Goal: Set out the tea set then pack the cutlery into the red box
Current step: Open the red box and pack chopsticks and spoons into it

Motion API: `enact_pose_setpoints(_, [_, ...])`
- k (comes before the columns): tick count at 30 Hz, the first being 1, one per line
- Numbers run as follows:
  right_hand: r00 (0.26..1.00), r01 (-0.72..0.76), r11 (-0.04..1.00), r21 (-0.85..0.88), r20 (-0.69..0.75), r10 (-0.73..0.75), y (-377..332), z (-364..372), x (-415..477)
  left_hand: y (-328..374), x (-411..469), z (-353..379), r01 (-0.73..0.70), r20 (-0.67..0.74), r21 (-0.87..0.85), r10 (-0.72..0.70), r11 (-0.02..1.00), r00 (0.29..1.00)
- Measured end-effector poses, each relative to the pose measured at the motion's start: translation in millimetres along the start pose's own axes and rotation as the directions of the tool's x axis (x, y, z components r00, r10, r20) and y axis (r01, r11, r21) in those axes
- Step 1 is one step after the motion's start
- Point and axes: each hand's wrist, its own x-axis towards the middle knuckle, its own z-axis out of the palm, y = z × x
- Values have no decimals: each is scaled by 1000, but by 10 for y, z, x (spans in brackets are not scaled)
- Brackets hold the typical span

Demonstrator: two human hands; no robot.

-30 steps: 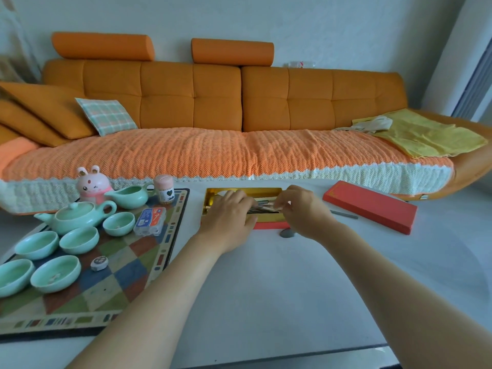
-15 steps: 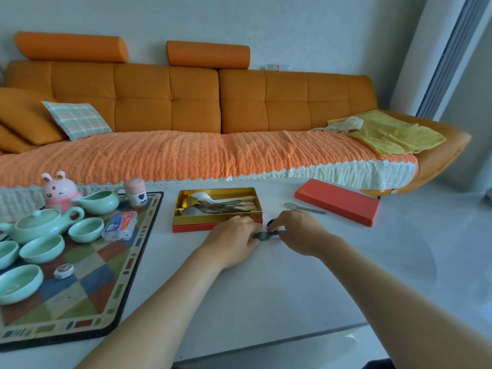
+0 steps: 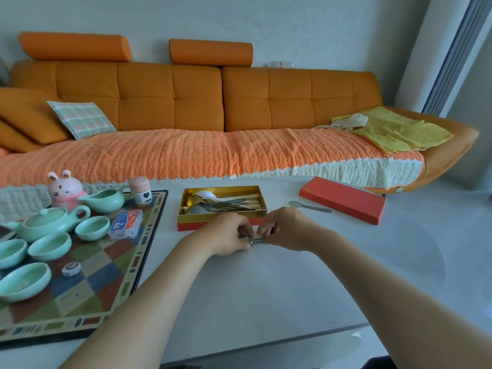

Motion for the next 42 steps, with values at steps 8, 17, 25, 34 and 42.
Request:
enact_pose_setpoints(8, [992, -32, 989, 145, -119, 49, -193, 38, 306, -300, -38, -403, -1, -239, -329, -82, 944, 968])
enact_pose_setpoints(17, [930, -67, 995, 74, -356, 89, -382, 162, 815, -614, 10, -439, 59, -574, -58, -81, 997, 815])
enact_pose_setpoints(25, [937, -191, 975, -116, -317, 146, -357, 296, 1052, -754, 75, -322, 41, -354, 258, 55, 965, 934])
enact_pose_setpoints(34, [956, -12, 989, -149, -292, -33, -373, 316, 1006, -776, 85, -295, 193, -313, 415, -59, 889, 948])
enact_pose_setpoints(42, [979, 113, 987, -116, -154, -130, -350, 287, 778, -713, 60, -263, 216, -309, 432, -82, 875, 947])
